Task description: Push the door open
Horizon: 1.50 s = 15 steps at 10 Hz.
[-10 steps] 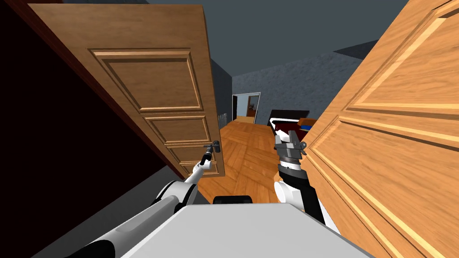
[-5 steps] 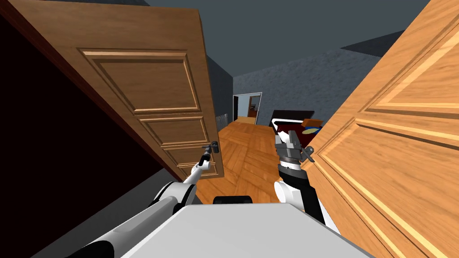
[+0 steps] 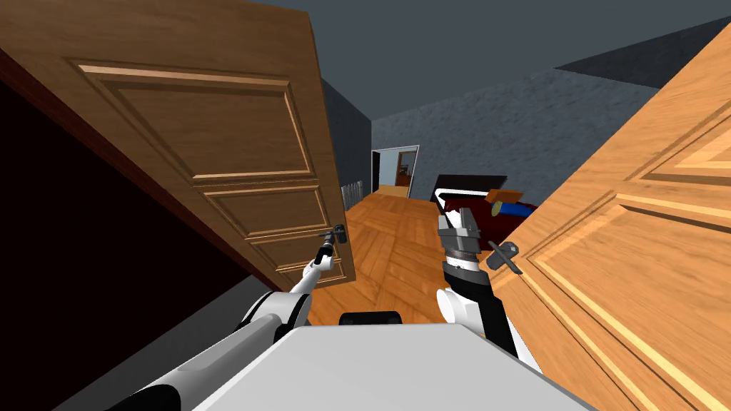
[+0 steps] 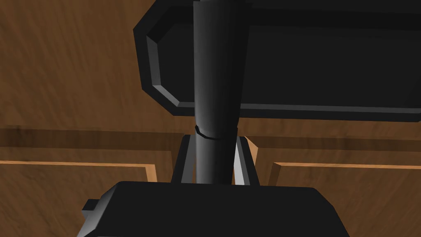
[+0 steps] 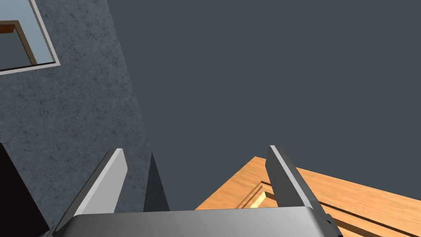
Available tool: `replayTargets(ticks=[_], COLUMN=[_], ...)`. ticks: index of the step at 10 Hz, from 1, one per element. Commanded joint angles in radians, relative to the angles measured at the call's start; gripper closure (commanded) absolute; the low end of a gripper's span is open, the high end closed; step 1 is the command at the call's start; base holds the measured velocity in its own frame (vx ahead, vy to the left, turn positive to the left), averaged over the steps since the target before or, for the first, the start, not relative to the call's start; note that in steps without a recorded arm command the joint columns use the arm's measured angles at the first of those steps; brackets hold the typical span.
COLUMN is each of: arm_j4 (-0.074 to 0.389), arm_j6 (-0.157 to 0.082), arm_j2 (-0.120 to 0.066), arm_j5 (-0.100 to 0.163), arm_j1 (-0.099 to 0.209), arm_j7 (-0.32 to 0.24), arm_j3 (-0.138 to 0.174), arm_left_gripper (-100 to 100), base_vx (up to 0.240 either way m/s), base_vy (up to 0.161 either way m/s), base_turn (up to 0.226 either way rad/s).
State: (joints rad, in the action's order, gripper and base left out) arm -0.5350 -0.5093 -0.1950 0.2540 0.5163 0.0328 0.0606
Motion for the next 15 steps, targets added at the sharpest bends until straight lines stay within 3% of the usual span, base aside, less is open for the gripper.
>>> replayTargets(ticks=[1, 8, 11, 12, 14, 15], arm_j4=[0.026, 0.042, 0.042, 0.046, 0.046, 0.049], arm_j6=[-0.013, -0.021, -0.021, -0.024, -0.024, -0.025], arm_j2=[-0.021, -0.061, -0.061, -0.073, -0.073, -0.081], arm_j5=[0.007, 0.036, 0.036, 0.044, 0.044, 0.050], arm_j1=[0.009, -0.003, -0.003, -0.006, -0.006, -0.009], arm_j7=[-0.001, 0.022, 0.022, 0.029, 0.029, 0.033], arm_j3=[0.017, 0.086, 0.086, 0.106, 0.106, 0.121], arm_left_gripper=[100, 100, 100, 100, 100, 100], base_vx=[0.161, 0.199, 0.058, 0.135, 0.105, 0.112], base_vy=[-0.102, -0.096, -0.019, -0.055, -0.068, -0.039], base_turn=[0.057, 0.071, 0.004, 0.033, 0.056, 0.045])
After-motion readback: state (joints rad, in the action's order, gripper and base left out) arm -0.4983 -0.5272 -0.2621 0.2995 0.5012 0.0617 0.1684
